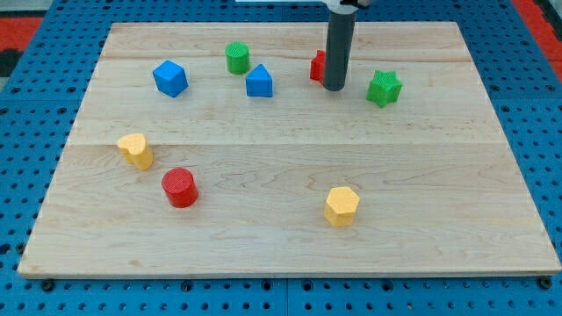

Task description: Slide the green star to left and a bit up

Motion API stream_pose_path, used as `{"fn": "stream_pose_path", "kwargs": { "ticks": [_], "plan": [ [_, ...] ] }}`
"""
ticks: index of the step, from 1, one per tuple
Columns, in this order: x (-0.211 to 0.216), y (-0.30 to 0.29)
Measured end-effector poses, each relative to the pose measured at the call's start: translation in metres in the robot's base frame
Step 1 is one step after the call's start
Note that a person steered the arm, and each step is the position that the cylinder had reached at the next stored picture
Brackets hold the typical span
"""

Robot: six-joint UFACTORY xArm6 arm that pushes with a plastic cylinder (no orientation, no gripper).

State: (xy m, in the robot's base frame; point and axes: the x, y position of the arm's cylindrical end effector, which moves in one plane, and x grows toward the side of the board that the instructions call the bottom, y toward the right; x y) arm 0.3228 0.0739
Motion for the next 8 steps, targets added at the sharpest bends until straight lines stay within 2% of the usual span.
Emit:
{"fn": "stream_pose_path", "kwargs": {
  "ticks": [1,2,3,5,6,7,8],
  "plan": [
    [-0.040,0.002],
    [-0.049,0.023],
    [-0.052,0.072],
    [-0.039,0.229],
    [-0.001,0.264],
    [0.025,0.204],
    [0.022,0.152]
  ]
}}
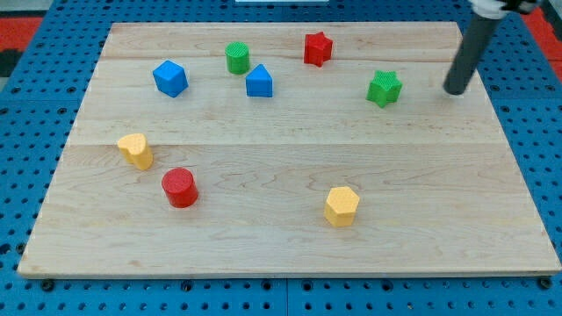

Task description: Slide the green star to left and a bit up

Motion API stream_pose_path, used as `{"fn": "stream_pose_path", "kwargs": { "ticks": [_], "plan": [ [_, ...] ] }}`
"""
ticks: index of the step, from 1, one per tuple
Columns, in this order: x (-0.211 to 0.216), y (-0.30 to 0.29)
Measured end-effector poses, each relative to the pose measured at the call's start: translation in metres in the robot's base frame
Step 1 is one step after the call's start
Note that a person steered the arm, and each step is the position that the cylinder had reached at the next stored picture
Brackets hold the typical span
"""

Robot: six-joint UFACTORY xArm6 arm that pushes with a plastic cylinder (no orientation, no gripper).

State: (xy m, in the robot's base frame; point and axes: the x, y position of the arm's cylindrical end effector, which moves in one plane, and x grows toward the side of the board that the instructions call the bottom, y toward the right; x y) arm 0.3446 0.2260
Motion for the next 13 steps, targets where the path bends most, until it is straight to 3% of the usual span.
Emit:
{"fn": "stream_pose_path", "kwargs": {
  "ticks": [1,2,3,6,7,8,10,12,13],
  "plan": [
    [0.004,-0.064],
    [0.016,-0.032],
    [0.020,-0.090],
    [-0.009,-0.091],
    [0.029,-0.064],
    [0.062,-0.075],
    [0.022,-0.109],
    [-0.002,-0.105],
    [-0.036,-0.102]
  ]
}}
